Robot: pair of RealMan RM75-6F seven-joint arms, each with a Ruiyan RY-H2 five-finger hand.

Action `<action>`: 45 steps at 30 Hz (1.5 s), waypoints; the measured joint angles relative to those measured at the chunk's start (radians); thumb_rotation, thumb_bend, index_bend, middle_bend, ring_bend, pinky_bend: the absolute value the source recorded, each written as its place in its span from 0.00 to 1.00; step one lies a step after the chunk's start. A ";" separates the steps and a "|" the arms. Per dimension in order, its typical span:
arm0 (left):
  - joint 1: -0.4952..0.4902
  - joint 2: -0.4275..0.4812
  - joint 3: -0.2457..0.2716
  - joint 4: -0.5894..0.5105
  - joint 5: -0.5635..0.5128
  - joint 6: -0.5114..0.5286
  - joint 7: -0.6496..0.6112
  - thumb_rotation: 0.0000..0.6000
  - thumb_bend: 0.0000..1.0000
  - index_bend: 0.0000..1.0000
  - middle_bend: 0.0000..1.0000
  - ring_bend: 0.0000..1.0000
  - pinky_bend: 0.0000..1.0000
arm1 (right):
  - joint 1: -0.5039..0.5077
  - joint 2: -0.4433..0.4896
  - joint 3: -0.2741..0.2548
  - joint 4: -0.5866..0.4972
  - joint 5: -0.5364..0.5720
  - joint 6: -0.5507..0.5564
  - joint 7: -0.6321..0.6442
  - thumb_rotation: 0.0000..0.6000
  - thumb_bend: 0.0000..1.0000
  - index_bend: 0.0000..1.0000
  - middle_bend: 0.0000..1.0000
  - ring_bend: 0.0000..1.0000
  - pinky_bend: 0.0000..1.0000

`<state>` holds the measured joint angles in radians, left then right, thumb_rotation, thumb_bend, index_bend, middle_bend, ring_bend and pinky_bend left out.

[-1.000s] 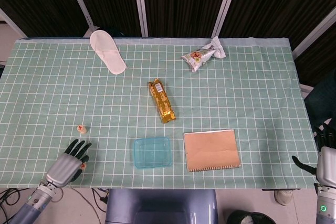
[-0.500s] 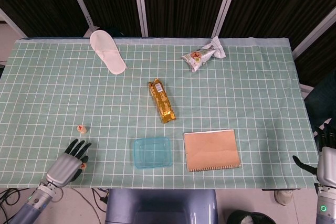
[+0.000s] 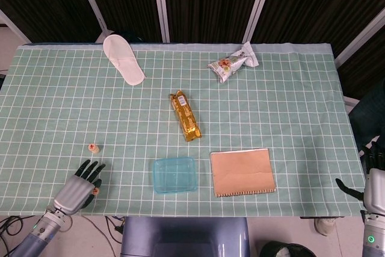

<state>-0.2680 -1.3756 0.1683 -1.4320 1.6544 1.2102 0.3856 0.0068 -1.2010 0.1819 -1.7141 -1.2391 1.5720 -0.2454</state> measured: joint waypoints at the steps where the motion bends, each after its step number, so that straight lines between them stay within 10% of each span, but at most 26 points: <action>1: 0.000 0.001 -0.001 -0.002 0.001 0.002 -0.001 1.00 0.34 0.48 0.07 0.00 0.07 | 0.000 0.000 0.000 0.000 0.000 0.000 0.000 1.00 0.20 0.15 0.07 0.07 0.00; 22: -0.093 0.104 -0.183 -0.159 -0.139 -0.023 0.038 1.00 0.34 0.48 0.08 0.00 0.07 | 0.000 0.000 0.002 0.000 0.005 -0.001 -0.002 1.00 0.21 0.15 0.07 0.07 0.00; 45: -0.169 0.015 -0.253 0.016 -0.333 -0.129 0.035 1.00 0.34 0.48 0.08 0.00 0.07 | 0.001 -0.002 0.002 -0.001 0.011 -0.004 -0.008 1.00 0.20 0.15 0.07 0.07 0.00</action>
<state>-0.4372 -1.3606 -0.0845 -1.4165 1.3217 1.0807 0.4206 0.0082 -1.2032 0.1842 -1.7148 -1.2278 1.5677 -0.2538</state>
